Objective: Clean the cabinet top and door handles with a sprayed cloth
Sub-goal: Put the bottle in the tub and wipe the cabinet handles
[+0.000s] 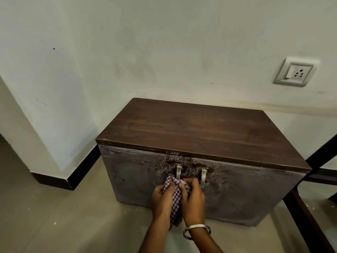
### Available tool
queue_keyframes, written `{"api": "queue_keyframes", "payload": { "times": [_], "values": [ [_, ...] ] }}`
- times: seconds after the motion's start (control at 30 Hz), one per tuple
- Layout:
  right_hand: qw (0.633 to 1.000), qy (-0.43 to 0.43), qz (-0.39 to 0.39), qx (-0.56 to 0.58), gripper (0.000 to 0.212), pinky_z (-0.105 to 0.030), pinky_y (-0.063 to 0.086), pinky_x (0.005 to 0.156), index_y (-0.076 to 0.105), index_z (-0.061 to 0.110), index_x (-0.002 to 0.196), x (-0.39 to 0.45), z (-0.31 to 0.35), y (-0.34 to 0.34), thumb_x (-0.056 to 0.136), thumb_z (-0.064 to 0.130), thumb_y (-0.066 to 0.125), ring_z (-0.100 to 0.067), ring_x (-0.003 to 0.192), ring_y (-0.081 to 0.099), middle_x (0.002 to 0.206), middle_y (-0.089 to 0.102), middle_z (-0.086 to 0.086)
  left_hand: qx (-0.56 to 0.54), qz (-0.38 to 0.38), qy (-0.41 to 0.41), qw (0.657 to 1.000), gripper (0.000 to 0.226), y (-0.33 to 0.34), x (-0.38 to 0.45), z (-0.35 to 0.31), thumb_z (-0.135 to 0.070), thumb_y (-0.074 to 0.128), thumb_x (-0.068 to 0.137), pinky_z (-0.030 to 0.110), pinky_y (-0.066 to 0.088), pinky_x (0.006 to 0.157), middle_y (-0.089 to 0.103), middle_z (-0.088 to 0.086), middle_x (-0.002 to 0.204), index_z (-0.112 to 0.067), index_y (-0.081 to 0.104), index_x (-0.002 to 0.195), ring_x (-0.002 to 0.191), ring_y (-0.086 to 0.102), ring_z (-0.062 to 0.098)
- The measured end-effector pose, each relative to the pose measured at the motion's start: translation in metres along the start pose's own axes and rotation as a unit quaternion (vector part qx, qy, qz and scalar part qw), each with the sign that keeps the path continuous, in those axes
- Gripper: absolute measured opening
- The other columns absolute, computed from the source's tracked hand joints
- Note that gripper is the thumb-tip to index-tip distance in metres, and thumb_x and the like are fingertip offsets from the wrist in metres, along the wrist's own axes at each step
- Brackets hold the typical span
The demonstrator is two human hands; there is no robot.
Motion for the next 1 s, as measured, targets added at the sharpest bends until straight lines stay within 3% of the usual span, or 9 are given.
{"api": "queue_keyframes", "payload": {
  "times": [0.17,0.4,0.53,0.77,0.93,1.0],
  "values": [
    [1.0,0.026,0.001,0.01,0.007,-0.012,0.049,0.073,0.056,0.022,0.097,0.004,-0.006,0.001,0.094,0.017,0.059,0.002,0.086,0.06,0.092,0.061,0.015,0.019,-0.001,0.007,1.0,0.01,0.001,0.002,-0.002,-0.025,0.066,0.086,0.044,0.057,0.083,0.07,0.009,0.097,-0.018,0.061,0.092,0.088,0.067,0.026],
    [1.0,0.027,-0.012,0.0,0.006,-0.01,0.045,0.071,0.056,0.022,0.1,0.003,-0.008,0.002,0.095,0.018,0.057,-0.001,0.088,0.06,0.095,0.061,0.011,0.025,0.001,0.026,0.999,0.008,0.0,0.003,-0.008,-0.024,0.066,0.087,0.035,0.055,0.073,0.069,0.005,0.091,-0.02,0.06,0.086,0.084,0.066,0.023],
    [0.999,0.03,-0.02,-0.011,0.006,-0.011,0.046,0.07,0.056,0.018,0.1,0.006,-0.009,0.003,0.095,0.015,0.057,0.0,0.083,0.058,0.091,0.06,0.01,0.033,-0.009,0.023,0.999,0.008,0.001,0.007,-0.009,-0.021,0.068,0.086,0.038,0.056,0.078,0.07,0.008,0.094,-0.016,0.061,0.088,0.085,0.066,0.024],
    [0.999,0.035,-0.02,-0.013,0.01,-0.007,0.043,0.068,0.055,0.023,0.1,0.004,-0.012,0.002,0.093,0.017,0.06,0.001,0.088,0.058,0.095,0.06,0.01,0.037,-0.01,0.067,0.997,0.007,0.0,0.005,-0.008,-0.024,0.066,0.087,0.031,0.053,0.068,0.068,0.002,0.092,-0.024,0.059,0.087,0.084,0.066,0.018],
    [0.997,0.064,-0.016,-0.029,0.009,-0.006,0.041,0.062,0.055,0.019,0.097,0.01,-0.018,0.004,0.093,0.016,0.061,0.003,0.077,0.055,0.089,0.059,0.008,0.069,-0.029,0.04,0.996,0.012,-0.001,0.008,-0.003,-0.028,0.068,0.085,0.04,0.057,0.079,0.07,0.005,0.093,-0.021,0.062,0.091,0.083,0.067,0.022],
    [0.997,0.069,-0.017,-0.032,0.008,-0.006,0.041,0.062,0.057,0.018,0.097,0.009,-0.017,0.0,0.092,0.016,0.063,0.003,0.076,0.055,0.089,0.06,0.007,0.072,-0.032,0.045,0.996,0.012,-0.002,0.002,-0.006,-0.029,0.068,0.085,0.039,0.057,0.077,0.07,0.005,0.093,-0.019,0.062,0.092,0.082,0.066,0.021]
  ]
}}
Point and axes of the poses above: each hand's wrist, its own x-axis towards the middle knuckle, its own y-axis out of the palm, z = x × y, the point moved 10 cm from there along x, towards the middle knuckle
